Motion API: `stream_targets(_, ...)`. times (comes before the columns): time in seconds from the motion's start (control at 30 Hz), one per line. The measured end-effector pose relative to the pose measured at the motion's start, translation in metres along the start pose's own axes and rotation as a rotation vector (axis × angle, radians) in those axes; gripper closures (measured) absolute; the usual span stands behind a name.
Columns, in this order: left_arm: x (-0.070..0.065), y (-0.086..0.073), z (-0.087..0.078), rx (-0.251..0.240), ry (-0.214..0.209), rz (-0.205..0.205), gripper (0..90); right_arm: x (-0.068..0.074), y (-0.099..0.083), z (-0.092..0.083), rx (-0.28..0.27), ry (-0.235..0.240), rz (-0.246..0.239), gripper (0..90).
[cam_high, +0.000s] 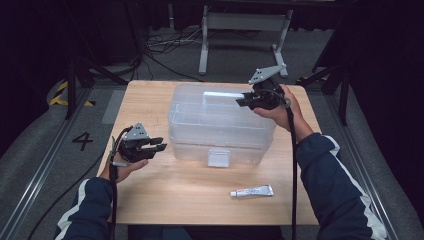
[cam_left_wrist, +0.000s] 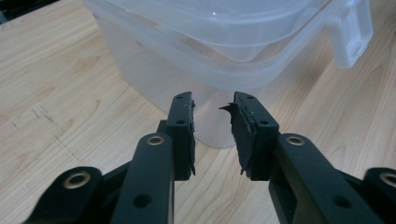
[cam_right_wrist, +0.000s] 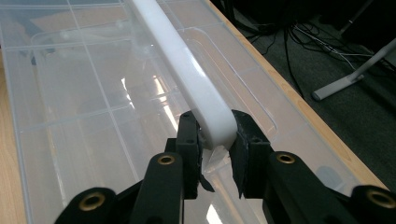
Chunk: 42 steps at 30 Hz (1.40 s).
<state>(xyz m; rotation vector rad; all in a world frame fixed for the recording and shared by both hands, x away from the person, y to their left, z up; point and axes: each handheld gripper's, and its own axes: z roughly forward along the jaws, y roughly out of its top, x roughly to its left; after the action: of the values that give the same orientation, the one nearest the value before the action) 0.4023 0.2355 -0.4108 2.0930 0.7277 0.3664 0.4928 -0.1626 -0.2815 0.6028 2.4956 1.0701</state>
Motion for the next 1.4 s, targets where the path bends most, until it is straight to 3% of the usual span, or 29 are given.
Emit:
stream_targets(0.13, 0.001, 0.004, -0.003, -0.025, -0.011, -0.012, 78.9, -0.002, 0.002, 0.000, -0.001, -0.001, 0.002, 74.9)
stream_targets(0.3, -0.002, 0.008, -0.005, -0.036, -0.015, 0.009, 86.0, -0.003, 0.004, -0.001, 0.006, 0.002, 0.004, 74.7)
stream_targets(0.4, -0.002, 0.009, -0.004, -0.034, 0.003, 0.017, 89.2, -0.004, 0.005, -0.001, 0.007, 0.003, 0.007, 74.6)
stream_targets(1.4, -0.007, 0.025, 0.008, -0.057, -0.008, 0.045, 89.9, -0.012, 0.013, -0.002, 0.017, 0.006, 0.026, 73.7)
